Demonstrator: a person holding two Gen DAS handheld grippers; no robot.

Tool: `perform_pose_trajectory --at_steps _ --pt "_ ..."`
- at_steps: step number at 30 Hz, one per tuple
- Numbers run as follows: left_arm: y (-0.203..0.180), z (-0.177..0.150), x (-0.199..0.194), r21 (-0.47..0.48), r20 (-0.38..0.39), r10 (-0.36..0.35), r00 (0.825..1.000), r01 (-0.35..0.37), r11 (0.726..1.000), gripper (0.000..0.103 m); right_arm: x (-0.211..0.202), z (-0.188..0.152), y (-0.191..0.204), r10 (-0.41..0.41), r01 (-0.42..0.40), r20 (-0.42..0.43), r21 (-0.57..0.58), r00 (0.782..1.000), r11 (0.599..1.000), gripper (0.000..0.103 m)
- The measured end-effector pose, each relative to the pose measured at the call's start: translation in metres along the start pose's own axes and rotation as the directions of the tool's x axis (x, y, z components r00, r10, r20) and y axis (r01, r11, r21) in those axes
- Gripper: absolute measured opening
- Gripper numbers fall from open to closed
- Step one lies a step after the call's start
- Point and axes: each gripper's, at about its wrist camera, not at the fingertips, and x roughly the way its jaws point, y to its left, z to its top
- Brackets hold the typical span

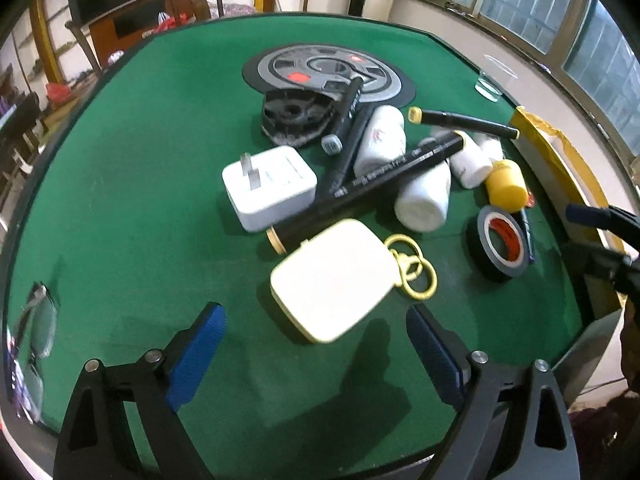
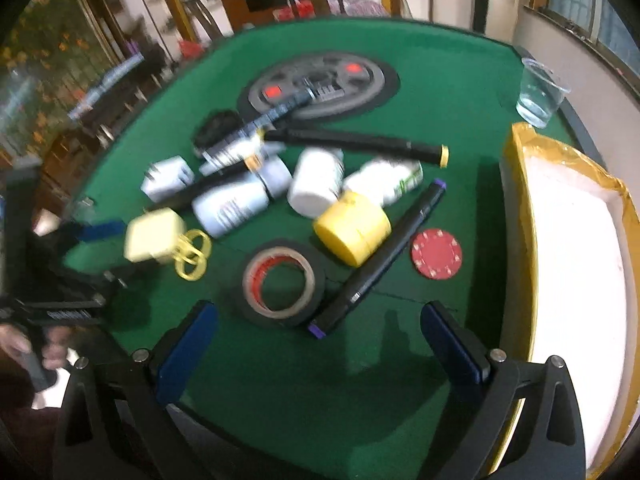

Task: Organize rigid objects
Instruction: 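Grasp the cream rectangular case with keyring using the left gripper, then carry the cream case toward the white tray while the right gripper grasps the black tape roll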

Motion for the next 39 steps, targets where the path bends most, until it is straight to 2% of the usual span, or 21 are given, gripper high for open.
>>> perform_pose_trajectory --at_steps 2,6,9,11,12,15,19,26,27,28,29,36,39 --pt "-0.001 0.000 0.005 0.002 -0.008 0.019 1.000 -0.019 1.000 0.084 -0.003 0.000 -0.002 0.012 -0.012 0.008 0.004 1.000 1.000 0.102" --pt "-0.007 0.010 0.011 0.021 0.006 0.035 0.999 -0.035 0.999 0.079 0.001 0.003 -0.002 0.035 -0.035 0.006 0.017 0.999 0.999 0.101" --pt "-0.012 0.020 0.018 0.050 0.013 0.055 0.998 -0.056 0.997 0.073 0.003 0.005 -0.004 0.040 -0.040 -0.009 0.032 0.999 0.999 0.095" --pt "-0.019 0.024 0.020 0.093 0.026 0.068 0.997 -0.070 0.993 0.055 0.005 0.005 -0.009 0.059 -0.058 -0.023 0.065 0.998 0.996 0.083" --pt "-0.020 0.026 0.020 0.099 0.023 0.059 0.998 -0.061 0.993 0.053 0.006 0.006 -0.013 0.070 -0.066 -0.030 0.094 0.997 0.993 0.079" --pt "-0.025 0.020 0.017 0.124 0.011 0.041 0.999 -0.042 0.991 0.053 0.010 0.009 -0.025 0.070 -0.059 -0.060 0.170 0.996 0.984 0.076" --pt "-0.031 0.004 0.007 0.144 -0.020 -0.032 0.999 0.035 0.989 0.054 0.013 0.013 -0.024 0.079 -0.065 -0.069 0.178 0.995 0.982 0.076" --pt "-0.029 0.006 0.008 0.124 -0.019 -0.018 1.000 0.021 0.992 0.058 0.025 0.021 0.019 0.077 -0.079 -0.073 -0.027 0.994 0.997 0.076" --pt "-0.029 0.005 0.008 0.134 -0.016 -0.012 1.000 0.014 0.991 0.057 0.028 0.022 0.021 0.071 -0.074 -0.076 -0.037 0.995 0.997 0.076" --pt "-0.030 0.004 0.007 0.142 -0.009 0.000 1.000 0.002 0.990 0.051 0.032 0.023 0.024 0.066 -0.071 -0.085 -0.054 0.994 0.996 0.076" --pt "-0.031 0.001 0.006 0.156 0.003 0.019 1.000 -0.019 0.988 0.050 0.035 0.024 0.025 0.065 -0.071 -0.093 -0.061 0.993 0.996 0.076" --pt "-0.026 -0.003 0.004 0.152 0.014 0.010 1.000 -0.012 0.988 0.050 0.057 0.025 0.034 0.014 -0.036 -0.150 -0.145 0.989 0.989 0.076" --pt "-0.029 -0.005 0.005 0.172 0.024 0.031 0.999 -0.035 0.985 0.051 0.068 0.022 0.037 -0.017 -0.015 -0.179 -0.178 0.984 0.984 0.077"
